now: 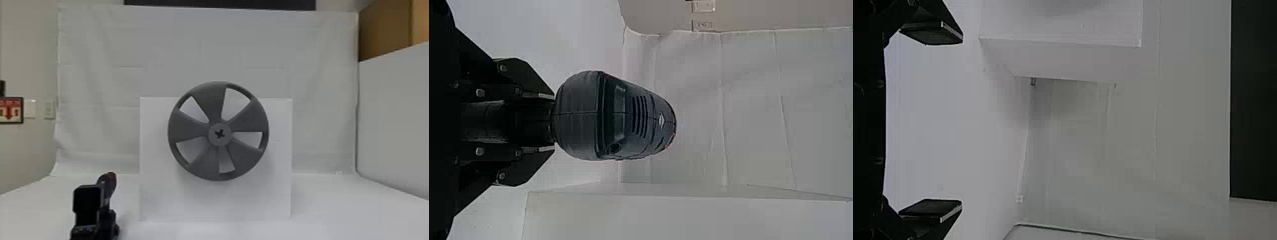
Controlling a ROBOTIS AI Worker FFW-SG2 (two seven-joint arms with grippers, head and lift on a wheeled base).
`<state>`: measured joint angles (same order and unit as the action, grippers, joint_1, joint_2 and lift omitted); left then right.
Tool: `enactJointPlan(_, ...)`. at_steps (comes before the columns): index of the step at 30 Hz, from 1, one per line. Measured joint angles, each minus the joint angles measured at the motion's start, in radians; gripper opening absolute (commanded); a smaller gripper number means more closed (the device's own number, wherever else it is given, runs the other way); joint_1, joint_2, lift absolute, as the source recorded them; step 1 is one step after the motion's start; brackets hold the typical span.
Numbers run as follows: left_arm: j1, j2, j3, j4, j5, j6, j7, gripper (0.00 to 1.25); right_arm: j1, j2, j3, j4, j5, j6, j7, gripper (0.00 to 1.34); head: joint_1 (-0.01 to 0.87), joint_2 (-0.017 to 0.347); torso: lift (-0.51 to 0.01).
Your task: Grasp the drill and bring into the middle of wheel
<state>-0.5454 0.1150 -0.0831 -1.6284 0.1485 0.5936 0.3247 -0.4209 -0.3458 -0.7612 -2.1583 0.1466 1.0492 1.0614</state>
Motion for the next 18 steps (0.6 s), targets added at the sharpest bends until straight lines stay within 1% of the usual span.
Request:
enactJointPlan(2,0.004,0.0,-0.005,0.0,-0.008,-0.009,0.016,0.03,0.0,0.001,0.0,0.0,0.001,0.0,0.0,1.2,0.0,0.0,-0.406)
enactJointPlan(4,0.011,0.0,-0.013,-0.001,-0.017,-0.029,0.054,0.03,0.001,0.002,0.0,0.0,0.002,0.0,0.0,1.2,0.0,0.0,-0.406)
enactJointPlan(6,0.018,-0.002,-0.022,-0.006,-0.032,-0.047,0.074,0.03,0.002,0.002,-0.001,0.0,0.002,0.0,0.0,1.2,0.0,0.0,-0.406)
enactJointPlan(10,0.022,-0.003,-0.029,-0.01,-0.048,-0.057,0.077,0.03,0.003,0.002,-0.001,0.0,0.003,0.0,0.0,1.2,0.0,0.0,-0.406)
enactJointPlan(18,0.024,-0.003,-0.025,-0.019,-0.047,-0.058,0.068,0.03,0.004,0.002,0.0,0.0,0.007,0.0,0.0,1.2,0.0,0.0,-0.406)
